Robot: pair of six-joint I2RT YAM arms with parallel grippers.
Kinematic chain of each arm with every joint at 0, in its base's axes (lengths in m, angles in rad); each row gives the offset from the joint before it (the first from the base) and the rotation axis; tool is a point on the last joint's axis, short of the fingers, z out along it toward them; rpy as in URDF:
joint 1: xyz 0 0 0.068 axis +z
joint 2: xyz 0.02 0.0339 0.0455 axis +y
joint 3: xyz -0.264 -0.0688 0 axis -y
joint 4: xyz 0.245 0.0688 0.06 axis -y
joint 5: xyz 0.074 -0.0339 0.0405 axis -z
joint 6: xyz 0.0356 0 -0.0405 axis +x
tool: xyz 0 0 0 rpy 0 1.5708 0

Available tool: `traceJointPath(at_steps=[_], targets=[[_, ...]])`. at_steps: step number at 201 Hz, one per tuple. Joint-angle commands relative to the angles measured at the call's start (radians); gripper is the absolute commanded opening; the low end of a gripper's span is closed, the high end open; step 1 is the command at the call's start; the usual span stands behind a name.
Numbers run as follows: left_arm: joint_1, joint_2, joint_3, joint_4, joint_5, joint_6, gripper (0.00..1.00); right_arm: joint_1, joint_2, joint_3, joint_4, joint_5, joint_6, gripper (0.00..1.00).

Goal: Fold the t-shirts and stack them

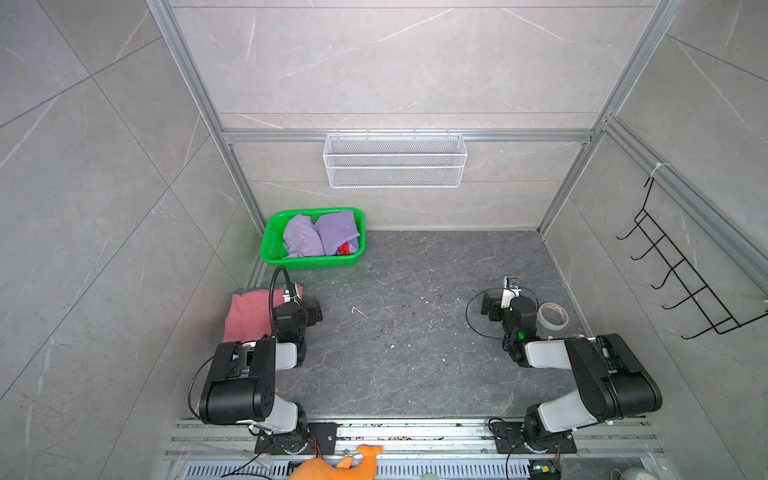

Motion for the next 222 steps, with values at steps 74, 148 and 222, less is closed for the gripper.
traceJointPath(at_steps=[74,148,222], targets=[[-0.122,-0.557,0.245,-0.768,0.211,-0.441,1.0,0.032,-0.427,0.356,-0.961,-0.283,0.376,1.0],[-0.623,-0.484,0.298,-0.812,0.119,-0.834,1.0,0.321,-0.473,0.351,-0.943,-0.429,0.685,1.0],[-0.83,-0.295,0.35,-0.628,-0.007,-0.932,1.0,0.504,-0.416,0.332,-0.881,-0.291,0.848,1.0]])
